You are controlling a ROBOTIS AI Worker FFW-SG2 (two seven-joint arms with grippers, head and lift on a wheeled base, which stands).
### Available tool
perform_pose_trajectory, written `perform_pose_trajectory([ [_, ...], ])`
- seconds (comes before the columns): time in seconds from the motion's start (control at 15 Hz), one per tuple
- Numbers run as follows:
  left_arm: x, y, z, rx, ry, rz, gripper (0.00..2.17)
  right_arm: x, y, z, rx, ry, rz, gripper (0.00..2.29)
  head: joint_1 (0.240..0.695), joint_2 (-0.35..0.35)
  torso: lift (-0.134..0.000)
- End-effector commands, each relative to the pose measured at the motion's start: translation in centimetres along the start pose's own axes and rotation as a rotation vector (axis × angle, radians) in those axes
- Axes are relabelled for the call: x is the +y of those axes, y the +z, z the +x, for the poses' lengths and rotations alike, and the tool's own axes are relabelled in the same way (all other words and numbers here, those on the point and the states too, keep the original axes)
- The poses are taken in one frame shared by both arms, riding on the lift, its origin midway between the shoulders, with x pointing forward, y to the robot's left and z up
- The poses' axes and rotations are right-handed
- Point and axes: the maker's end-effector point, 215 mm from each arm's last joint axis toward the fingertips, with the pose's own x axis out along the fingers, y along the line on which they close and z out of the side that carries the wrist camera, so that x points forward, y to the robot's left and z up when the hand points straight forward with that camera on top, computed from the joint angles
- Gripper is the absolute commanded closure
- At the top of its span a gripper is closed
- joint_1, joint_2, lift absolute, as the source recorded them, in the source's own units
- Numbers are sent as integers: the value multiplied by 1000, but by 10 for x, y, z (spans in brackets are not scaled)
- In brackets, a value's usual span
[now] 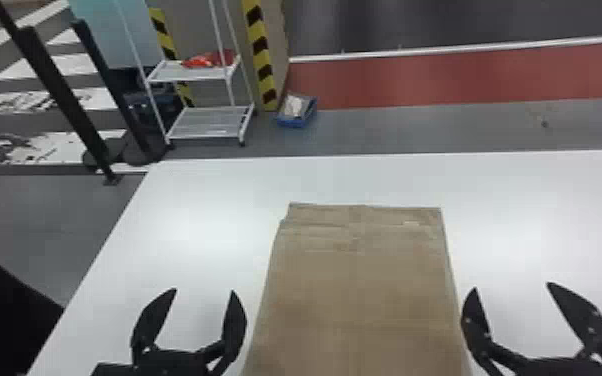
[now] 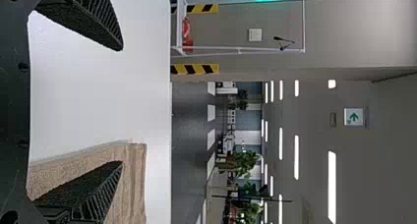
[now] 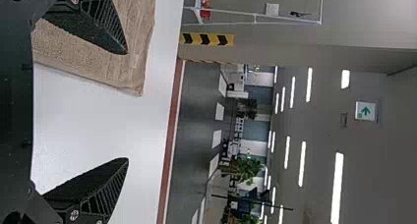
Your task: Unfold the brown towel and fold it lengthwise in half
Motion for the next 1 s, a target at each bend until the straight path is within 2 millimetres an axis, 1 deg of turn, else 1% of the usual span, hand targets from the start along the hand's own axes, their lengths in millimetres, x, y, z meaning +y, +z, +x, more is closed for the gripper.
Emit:
perform_pose_trajectory([
  [0.0, -1, -1, 2, 1, -2, 0, 43, -2, -5, 23, 21, -3, 6, 110, 695, 188, -120],
  [0.13, 0, 0, 5, 1, -5, -2, 43, -5, -8, 47, 44, -3, 8, 110, 695, 184, -120],
  [0.2, 0, 0, 6, -1, -6, -1, 43, -8, -13, 63, 67, -5, 7, 110, 695, 181, -120],
  [0.33, 0, -4, 11, 10, -14, -1, 46, -8, -22, 93, 105, 2, -15, 110, 695, 172, -120],
  [0.47, -5, -7, 19, 16, -29, -2, 46, -9, -31, 123, 150, 22, -11, 110, 695, 167, -120],
  [0.53, -6, -8, 20, 19, -32, -2, 46, -3, -34, 140, 166, 55, 6, 110, 695, 160, -120],
  [0.67, -7, -12, 23, 30, -35, -4, 46, 16, -41, 168, 184, 125, -2, 110, 695, 160, -120],
  [0.8, -17, -15, 33, 34, -55, -10, 46, 30, -47, 183, 202, 198, 25, 110, 695, 171, -120],
  [0.93, -22, -22, 37, 48, -64, -12, 46, 37, -53, 197, 216, 241, 45, 110, 695, 181, -120],
])
